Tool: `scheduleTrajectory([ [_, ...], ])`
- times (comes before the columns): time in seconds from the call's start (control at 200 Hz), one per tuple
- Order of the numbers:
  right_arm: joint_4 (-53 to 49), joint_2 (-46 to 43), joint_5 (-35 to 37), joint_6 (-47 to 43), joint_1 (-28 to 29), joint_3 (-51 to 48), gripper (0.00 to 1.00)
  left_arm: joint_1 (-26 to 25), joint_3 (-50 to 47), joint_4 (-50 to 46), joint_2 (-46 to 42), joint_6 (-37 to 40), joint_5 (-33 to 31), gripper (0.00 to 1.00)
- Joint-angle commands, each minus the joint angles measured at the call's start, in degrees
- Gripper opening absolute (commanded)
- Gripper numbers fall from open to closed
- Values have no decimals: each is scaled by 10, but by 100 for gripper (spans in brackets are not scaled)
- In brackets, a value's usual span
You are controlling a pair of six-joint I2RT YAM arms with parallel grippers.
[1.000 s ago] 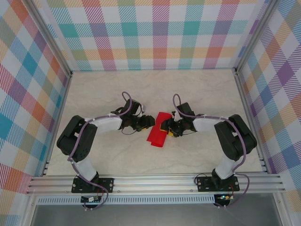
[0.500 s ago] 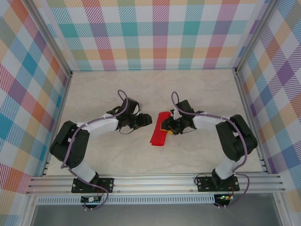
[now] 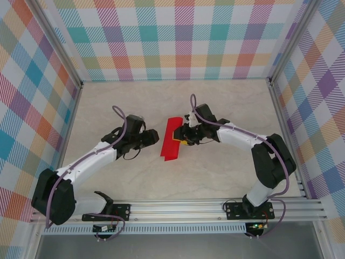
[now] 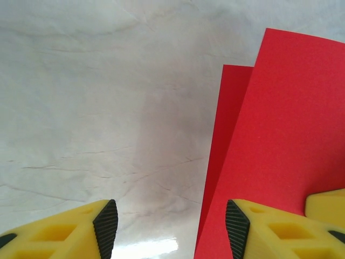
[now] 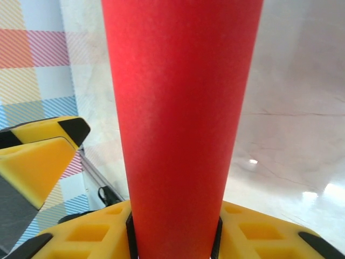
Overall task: Fold a paper plane with a square sheet of paper (pick it up from the middle)
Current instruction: Fold the square sheet of paper in half at the center of the table.
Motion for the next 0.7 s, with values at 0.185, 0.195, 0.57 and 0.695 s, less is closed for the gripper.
scheduleTrajectory([
  [0.185, 59, 111, -6, 44, 5, 37, 41, 26, -32, -19, -32, 10, 28, 62],
  [0.195, 58, 114, -6, 42, 6, 38, 41, 26, -32, -18, -32, 11, 30, 62],
  [0.57, -66, 151, 66, -29, 5, 66, 47, 26, -38, 25, 25, 12, 87, 62],
  [0.695, -91, 140, 86, -40, 6, 71, 50, 26, -35, 25, 37, 13, 96, 62],
])
